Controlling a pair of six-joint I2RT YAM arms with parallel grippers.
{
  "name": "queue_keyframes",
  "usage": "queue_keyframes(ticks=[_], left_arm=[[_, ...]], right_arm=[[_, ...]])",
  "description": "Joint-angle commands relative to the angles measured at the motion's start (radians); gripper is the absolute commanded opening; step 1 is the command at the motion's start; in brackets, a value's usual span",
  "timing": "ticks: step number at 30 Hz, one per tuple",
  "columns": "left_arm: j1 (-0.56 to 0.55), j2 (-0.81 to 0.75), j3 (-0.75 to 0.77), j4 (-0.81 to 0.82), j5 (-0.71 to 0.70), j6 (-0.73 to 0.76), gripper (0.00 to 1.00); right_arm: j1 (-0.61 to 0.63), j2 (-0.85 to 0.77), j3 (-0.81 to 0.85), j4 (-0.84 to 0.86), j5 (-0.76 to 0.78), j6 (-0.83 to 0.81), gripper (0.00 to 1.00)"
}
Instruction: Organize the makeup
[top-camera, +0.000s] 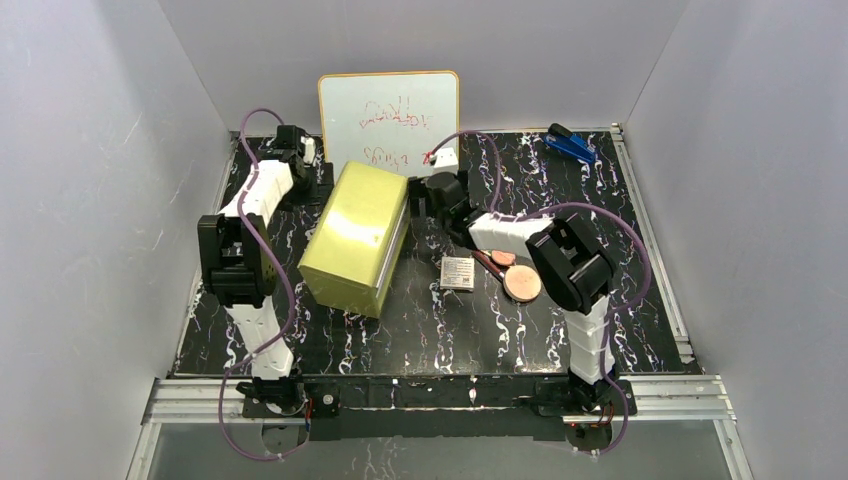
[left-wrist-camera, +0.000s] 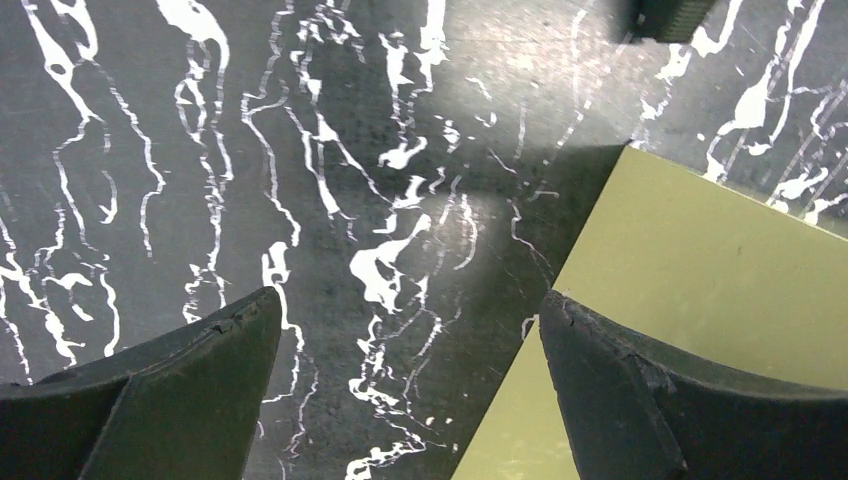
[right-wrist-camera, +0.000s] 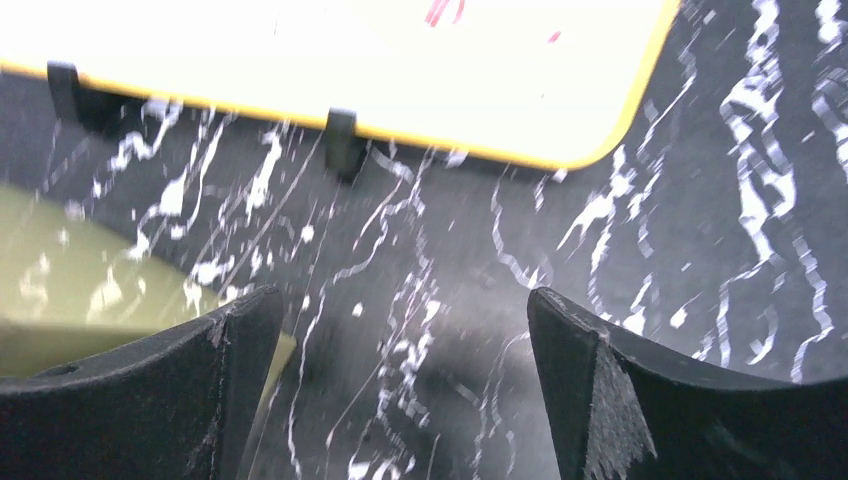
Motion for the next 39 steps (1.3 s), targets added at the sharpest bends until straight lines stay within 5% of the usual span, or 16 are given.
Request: queue_keyframes(ticks=[1,11,15,19,24,33,39], left_arm=[[-0.054,-0.056,0.009,-0.077,0.063,-0.013,0.98],[-0.029,-0.256,-0.013,-0.083,-0.144,-0.032,0.99],[-0.007,-0.345,-0.011,-0.088,-0.160,-0.085,0.98],[0.000,-0.393,0.010,-0.120,-0.011,-0.126,0.99],[0.002,-0.447,-0.013,-0.120,0.212,-0.161,0.98],[0.005,-0.472,-0.067,-0.128,0.395,-0.181,0.98],[0.005,-0.482,-0.090,-0.131,0.395,-0.166,0.98]], right_arm=[[-0.032,-0.050,0.068,0.031,-0.006,-0.040,1.00],[-0.059,-0.476,-0.232,-0.122,-0.143,0.106,1.00],[-0.138,-0.633,-0.367,-0.133,-0.517,0.191,1.00],[-0.264,-0.674,-0.526,0.074,-0.931,0.403,0.93],[-0.302,-0.574,-0.688,0.467,-1.091,0.665,0.69],[-0.290,-0.124,-0.643,1.199,-1.194,1.117,0.55],[-0.255,0.014,-0.518,1.297,-1.163,1.208,0.55]])
